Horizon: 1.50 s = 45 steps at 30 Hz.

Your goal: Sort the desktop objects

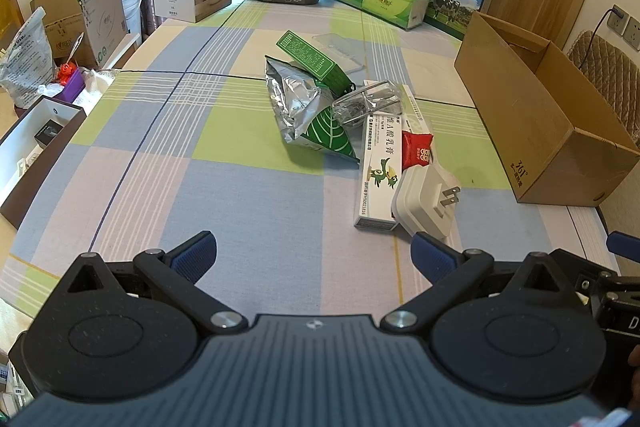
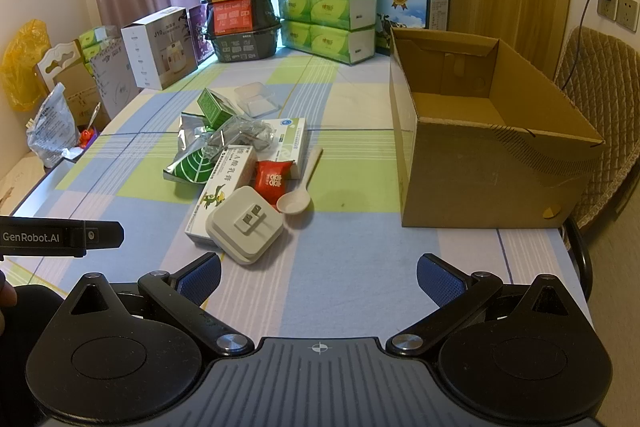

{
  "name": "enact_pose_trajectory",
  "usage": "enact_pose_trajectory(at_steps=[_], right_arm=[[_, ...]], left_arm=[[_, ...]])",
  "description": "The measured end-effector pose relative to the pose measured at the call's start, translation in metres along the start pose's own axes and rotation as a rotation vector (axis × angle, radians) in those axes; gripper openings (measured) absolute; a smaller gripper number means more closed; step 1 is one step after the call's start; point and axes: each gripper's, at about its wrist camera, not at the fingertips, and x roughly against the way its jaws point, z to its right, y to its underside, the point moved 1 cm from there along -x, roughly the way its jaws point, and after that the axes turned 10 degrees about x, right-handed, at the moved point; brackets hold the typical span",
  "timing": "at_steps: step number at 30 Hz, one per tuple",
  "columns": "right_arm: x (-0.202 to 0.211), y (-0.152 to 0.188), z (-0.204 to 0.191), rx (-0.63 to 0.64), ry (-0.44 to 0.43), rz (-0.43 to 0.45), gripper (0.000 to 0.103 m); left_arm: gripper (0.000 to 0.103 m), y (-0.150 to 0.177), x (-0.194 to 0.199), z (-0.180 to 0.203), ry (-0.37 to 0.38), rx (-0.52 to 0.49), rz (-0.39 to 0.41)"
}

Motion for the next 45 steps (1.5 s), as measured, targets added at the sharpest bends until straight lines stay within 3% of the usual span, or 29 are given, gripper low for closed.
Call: enact_pose_trajectory(at_steps=[19,27,32,39,45], right_arm=[[0.000,0.000,0.001,0.001,0.000,0.000,0.101],[-0.001,-0.002,0.002,0.002,0.008,-0.014,0.101],[-0.003,-0.003,0.004,-0.005,-0.003,-0.031,0.101],[-0.002,-0.009,0.001,0.015,-0.002,-0.034,0.101],[-0.013,-0.011,-0.012,0.003,-0.078,-0.023,0.101]], left_arm=[[0.102,0.000,0.000,0.000,-0.001,0.001,0.001],[0.102,0.000,0.003,0.004,-0.046,-0.027,0.017],[0.102,-0.007,0.010,-0.009,0.022,0.021,0.025],[0.102,-0.013,0.013,-0.003,-0.004,-0.068,0.043],[0.102,-0.018,0.007,-0.011,-0.018,-0.091,0.052]])
